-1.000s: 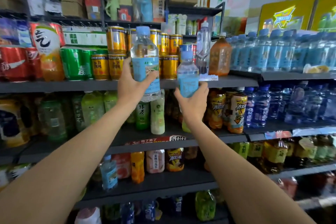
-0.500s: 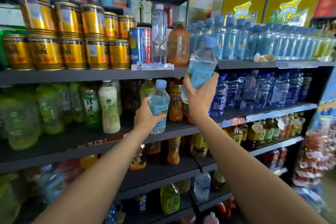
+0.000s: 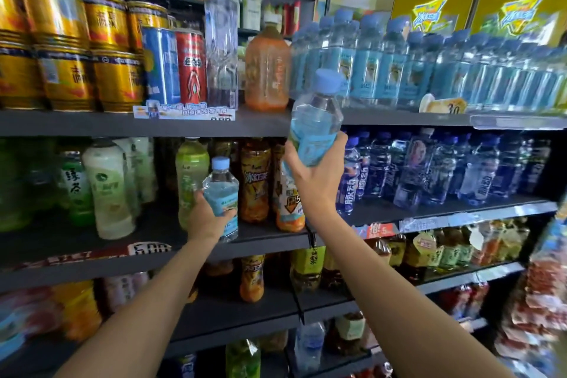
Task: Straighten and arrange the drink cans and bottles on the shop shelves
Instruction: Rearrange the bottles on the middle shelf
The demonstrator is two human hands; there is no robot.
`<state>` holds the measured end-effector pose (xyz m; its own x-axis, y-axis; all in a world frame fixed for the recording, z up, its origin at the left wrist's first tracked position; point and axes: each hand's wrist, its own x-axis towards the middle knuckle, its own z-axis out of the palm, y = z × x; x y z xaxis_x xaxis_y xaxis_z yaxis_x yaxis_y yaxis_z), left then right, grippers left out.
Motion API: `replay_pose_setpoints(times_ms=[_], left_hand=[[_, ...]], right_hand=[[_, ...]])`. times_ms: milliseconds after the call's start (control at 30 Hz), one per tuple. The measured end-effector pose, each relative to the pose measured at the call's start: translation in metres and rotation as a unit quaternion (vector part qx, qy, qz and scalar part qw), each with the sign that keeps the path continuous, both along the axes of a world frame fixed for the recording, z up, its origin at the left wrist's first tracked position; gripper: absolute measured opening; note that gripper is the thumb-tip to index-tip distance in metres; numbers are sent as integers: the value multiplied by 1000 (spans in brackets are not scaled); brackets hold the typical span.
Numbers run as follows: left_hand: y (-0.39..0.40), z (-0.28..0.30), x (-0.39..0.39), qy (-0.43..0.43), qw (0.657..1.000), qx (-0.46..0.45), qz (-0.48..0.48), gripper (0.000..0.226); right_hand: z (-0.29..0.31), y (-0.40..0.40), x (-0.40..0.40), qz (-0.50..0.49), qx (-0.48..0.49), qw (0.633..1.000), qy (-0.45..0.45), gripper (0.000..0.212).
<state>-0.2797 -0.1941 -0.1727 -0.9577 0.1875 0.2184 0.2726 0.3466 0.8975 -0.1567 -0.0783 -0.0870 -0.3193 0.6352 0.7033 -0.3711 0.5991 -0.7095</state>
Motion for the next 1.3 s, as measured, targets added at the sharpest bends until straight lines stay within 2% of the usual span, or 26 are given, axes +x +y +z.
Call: replay_pose_setpoints(times_ms=[167,233,300,367,433,500,667,767,900,1067,1167,1300], left_hand=[[-9,7,6,-12,981,-193,4,53],[-11,15,22,15,983,-171,69,52],[-9,31,45,147,973,-128,124,42],[0,53,64,305,946,-66,82,26],[15,85,74,392,920,-15,8,23],[32,118,80,436,899,0,-47,35],[83,158,99,480,866,-32,-138,58],[128,168,109,526,836,-91,-126,55],[195,183,115,545,815,-172,-93,49],[260,189,115,523,792,-309,-58,50],[277,191,105,517,783,-343,-36,52],[287,182,94,541,766,-346,-11,55]], right_hand=[[6,-7,-2,1,-17,1000,24,45],[20,-11,-5,-3,-37,998,51,47],[38,-14,-8,-10,-51,996,75,51],[48,-15,-11,-48,-32,996,64,57],[53,-10,-10,-85,-10,995,44,62],[57,0,-7,-109,-3,994,30,66],[77,48,17,-138,-20,988,64,73],[96,100,36,-146,-24,985,89,77],[134,192,45,-124,-15,988,86,81],[167,280,31,-43,-34,998,-23,96],[165,308,14,-3,-21,996,-84,96],[168,320,-5,41,-9,993,-113,88]])
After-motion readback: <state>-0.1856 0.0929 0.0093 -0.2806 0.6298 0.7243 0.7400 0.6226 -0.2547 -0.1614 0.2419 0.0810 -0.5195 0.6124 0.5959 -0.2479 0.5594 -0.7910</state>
